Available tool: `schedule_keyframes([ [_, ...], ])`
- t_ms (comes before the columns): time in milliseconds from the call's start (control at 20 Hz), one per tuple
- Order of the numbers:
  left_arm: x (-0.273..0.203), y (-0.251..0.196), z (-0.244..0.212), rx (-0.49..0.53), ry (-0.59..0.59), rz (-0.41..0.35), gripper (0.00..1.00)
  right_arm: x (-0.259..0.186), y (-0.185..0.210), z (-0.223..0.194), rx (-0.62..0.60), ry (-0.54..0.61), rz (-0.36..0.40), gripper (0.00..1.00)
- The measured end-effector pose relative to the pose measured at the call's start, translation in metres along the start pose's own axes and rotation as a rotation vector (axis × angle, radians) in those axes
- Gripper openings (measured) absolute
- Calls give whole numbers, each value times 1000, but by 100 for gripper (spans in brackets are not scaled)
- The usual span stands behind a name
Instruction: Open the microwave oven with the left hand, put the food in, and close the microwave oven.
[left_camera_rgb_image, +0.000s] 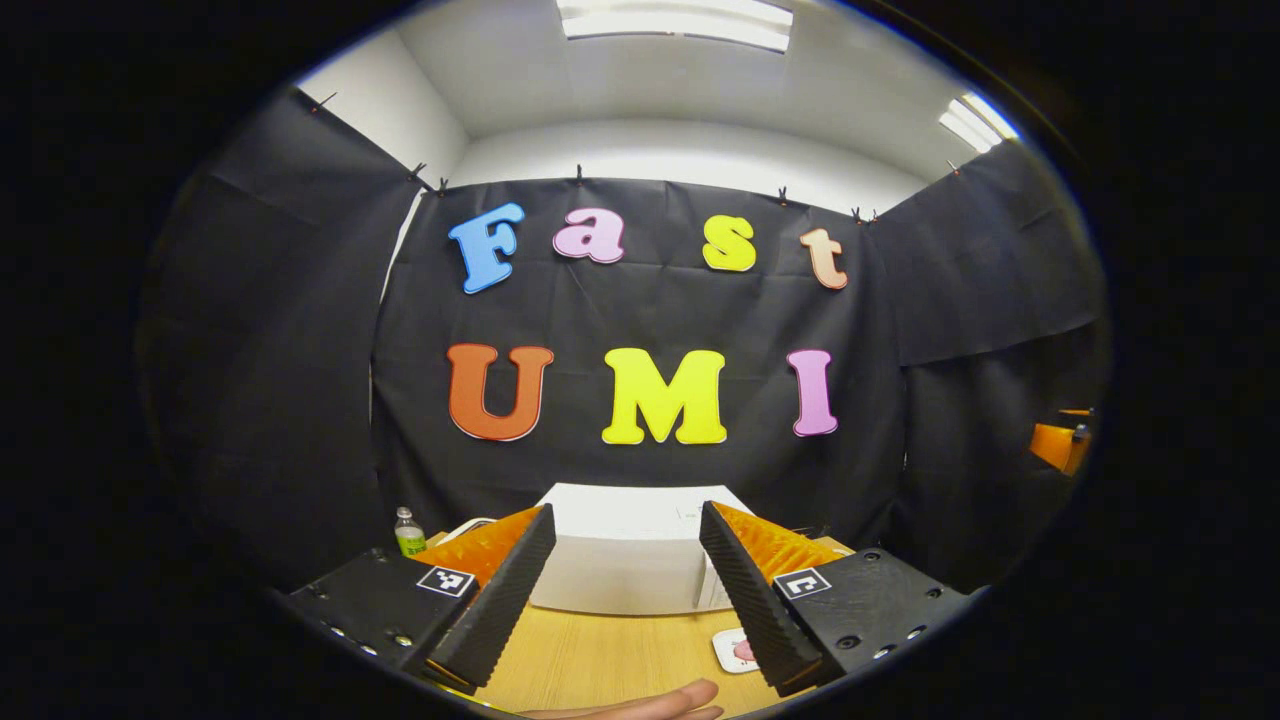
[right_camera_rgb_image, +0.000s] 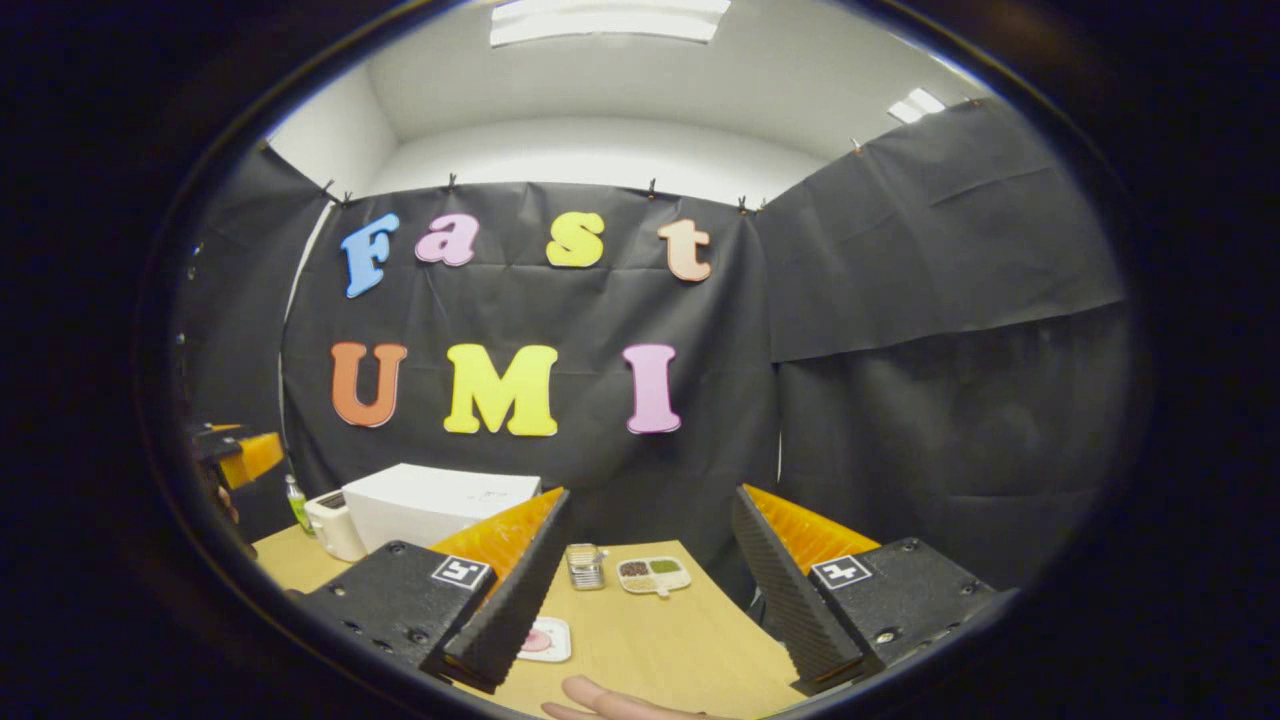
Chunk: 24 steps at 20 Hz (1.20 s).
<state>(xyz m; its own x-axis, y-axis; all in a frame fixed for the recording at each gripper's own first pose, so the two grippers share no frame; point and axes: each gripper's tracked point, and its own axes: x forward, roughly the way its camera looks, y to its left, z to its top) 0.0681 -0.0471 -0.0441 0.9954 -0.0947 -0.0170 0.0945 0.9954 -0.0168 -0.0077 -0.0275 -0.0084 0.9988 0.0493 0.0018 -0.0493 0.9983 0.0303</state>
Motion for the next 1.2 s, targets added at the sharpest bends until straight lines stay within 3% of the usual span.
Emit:
schedule_keyframes([
  [150,31,-24,-36,23,38,-36,93,3,-5,-4,4,-9,-1,100],
  [250,51,-27,-56,44,41,-10,94,8,-8,-6,6,-12,3,100],
  [450,97,-49,-118,88,75,-30,96,20,-20,-15,10,-12,-13,100],
  [500,108,-52,-137,79,98,-20,96,24,-23,-17,9,-11,-18,94],
  [600,130,-48,-168,67,137,27,96,31,-30,-26,10,1,-29,94],
  [650,143,-52,-187,61,164,32,96,34,-34,-31,17,8,-34,100],
  [750,164,-62,-214,59,190,24,96,39,-39,-41,19,20,-33,100],
  [850,183,-71,-235,42,202,4,96,45,-48,-49,3,27,-41,100],
  [900,190,-76,-244,26,206,-10,96,46,-51,-51,-5,28,-45,94],
  [1000,203,-84,-259,1,217,-20,96,50,-58,-55,-10,30,-53,100],
  [1200,222,-96,-269,-34,221,-33,96,54,-62,-69,-14,51,-37,100],
])
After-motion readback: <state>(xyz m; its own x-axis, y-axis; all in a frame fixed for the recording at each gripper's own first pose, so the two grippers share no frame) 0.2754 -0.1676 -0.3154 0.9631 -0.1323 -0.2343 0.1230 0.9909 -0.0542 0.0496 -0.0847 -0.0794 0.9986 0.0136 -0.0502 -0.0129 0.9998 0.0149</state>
